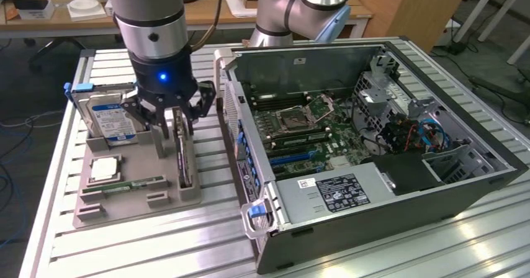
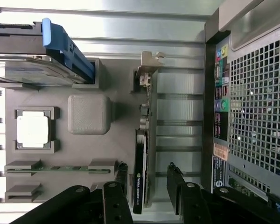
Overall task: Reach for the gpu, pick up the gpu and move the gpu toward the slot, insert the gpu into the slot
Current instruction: 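Pick up the gpu and move the gpu toward the slot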
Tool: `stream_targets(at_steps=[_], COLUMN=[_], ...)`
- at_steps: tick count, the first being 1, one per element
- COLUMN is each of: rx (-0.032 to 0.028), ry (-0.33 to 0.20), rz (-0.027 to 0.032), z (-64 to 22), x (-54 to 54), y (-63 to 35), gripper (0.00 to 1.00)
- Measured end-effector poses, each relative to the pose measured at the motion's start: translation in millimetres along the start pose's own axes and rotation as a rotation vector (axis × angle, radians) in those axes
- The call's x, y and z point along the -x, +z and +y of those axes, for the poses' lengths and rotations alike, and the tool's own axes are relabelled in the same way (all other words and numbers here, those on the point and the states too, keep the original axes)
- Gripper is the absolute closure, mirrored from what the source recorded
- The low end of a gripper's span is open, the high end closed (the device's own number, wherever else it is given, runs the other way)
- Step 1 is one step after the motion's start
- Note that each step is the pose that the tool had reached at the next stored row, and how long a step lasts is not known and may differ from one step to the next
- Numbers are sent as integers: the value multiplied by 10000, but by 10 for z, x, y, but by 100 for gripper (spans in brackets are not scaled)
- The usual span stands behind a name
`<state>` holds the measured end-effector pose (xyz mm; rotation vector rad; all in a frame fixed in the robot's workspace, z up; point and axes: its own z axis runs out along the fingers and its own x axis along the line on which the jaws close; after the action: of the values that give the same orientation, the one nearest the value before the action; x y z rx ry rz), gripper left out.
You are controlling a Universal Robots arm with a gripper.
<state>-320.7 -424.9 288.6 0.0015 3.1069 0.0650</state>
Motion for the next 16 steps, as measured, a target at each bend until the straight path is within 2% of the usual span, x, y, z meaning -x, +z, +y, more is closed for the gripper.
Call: stream_targets(at_steps=[16], rx=[7], ry=[-3], rz=[-1], z=[-39], x=[-12], y=[171], gripper=[53])
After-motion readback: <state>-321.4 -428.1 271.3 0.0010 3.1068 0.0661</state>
